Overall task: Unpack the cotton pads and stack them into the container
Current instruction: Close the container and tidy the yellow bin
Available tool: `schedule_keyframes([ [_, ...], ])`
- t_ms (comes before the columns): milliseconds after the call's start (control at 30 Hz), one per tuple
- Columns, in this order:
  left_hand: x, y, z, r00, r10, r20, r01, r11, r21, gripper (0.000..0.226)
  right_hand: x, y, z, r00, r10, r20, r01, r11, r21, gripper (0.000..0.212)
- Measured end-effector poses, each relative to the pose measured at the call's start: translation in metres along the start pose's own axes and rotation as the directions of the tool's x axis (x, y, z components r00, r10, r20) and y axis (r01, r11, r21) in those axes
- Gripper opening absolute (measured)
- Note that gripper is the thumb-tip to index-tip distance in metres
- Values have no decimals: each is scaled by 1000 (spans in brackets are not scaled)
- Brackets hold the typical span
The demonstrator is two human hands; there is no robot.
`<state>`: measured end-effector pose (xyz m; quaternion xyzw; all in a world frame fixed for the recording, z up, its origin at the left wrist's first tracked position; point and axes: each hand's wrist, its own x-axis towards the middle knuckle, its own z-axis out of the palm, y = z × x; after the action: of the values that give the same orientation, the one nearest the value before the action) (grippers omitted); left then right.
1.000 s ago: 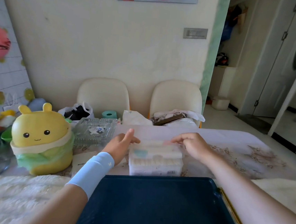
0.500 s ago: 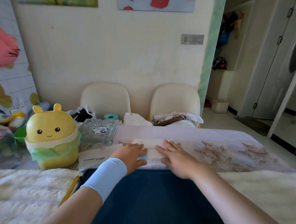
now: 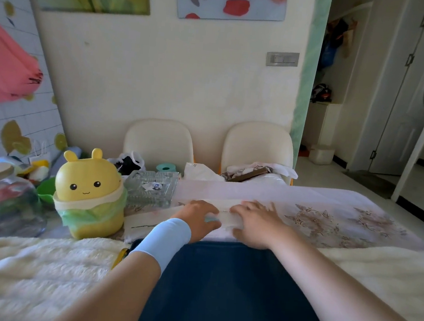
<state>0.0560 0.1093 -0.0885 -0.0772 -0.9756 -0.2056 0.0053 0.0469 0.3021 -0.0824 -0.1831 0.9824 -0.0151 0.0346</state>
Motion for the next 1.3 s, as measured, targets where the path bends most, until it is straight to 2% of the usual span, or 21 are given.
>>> schedule_keyframes([
  [67, -1, -13, -10, 998, -46, -34, 44, 997, -57, 38, 7, -14, -8, 1000, 5, -22, -5, 999, 34, 63],
  [200, -8, -58, -35, 977, -212, -19, 212, 977, -2, 36, 28, -60, -16, 981, -124, -149, 152, 969, 196, 46],
  [333, -15, -101, -48, 941, -332, 57, 325, 940, 106, 40, 60, -116, -13, 976, -201, -83, 217, 927, 307, 42],
  [500, -12, -123, -56, 970, -236, -59, 243, 947, 208, 40, 102, -158, 6, 985, -157, 71, 142, 974, 176, 43],
  [667, -12, -122, -48, 939, -313, 143, 262, 920, 293, 47, 127, -167, 29, 959, -104, 263, 108, 994, -3, 47],
  [867, -9, -133, -41, 938, -304, 168, 270, 942, 200, 55, 130, -164, 22, 964, -106, 242, 106, 994, 12, 71],
  [933, -12, -134, -43, 947, -287, 144, 258, 947, 192, 54, 131, -162, 18, 965, -102, 242, 110, 994, -23, 73],
  [1033, -19, -126, -51, 981, -192, 43, 181, 967, 178, 47, 128, -162, 12, 966, -99, 239, 114, 992, -52, 75],
  [1067, -23, -122, -56, 990, -143, -8, 142, 975, 169, 43, 125, -161, 7, 973, -111, 202, 118, 993, -25, 74],
  [1133, -31, -113, -70, 988, -29, -153, 56, 983, 175, 35, 117, -161, -5, 989, -146, 36, 141, 985, 101, 61],
  [1167, -36, -110, -77, 966, 26, -258, 21, 984, 178, 30, 112, -163, -14, 984, -159, -78, 170, 971, 170, 56],
  [1233, -44, -111, -95, 878, 102, -469, 1, 977, 213, 21, 104, -171, -32, 938, -187, -292, 263, 933, 245, 51],
  [1300, -54, -117, -114, 781, 114, -614, 67, 962, 264, 15, 97, -188, -48, 864, -244, -440, 378, 892, 247, 46],
])
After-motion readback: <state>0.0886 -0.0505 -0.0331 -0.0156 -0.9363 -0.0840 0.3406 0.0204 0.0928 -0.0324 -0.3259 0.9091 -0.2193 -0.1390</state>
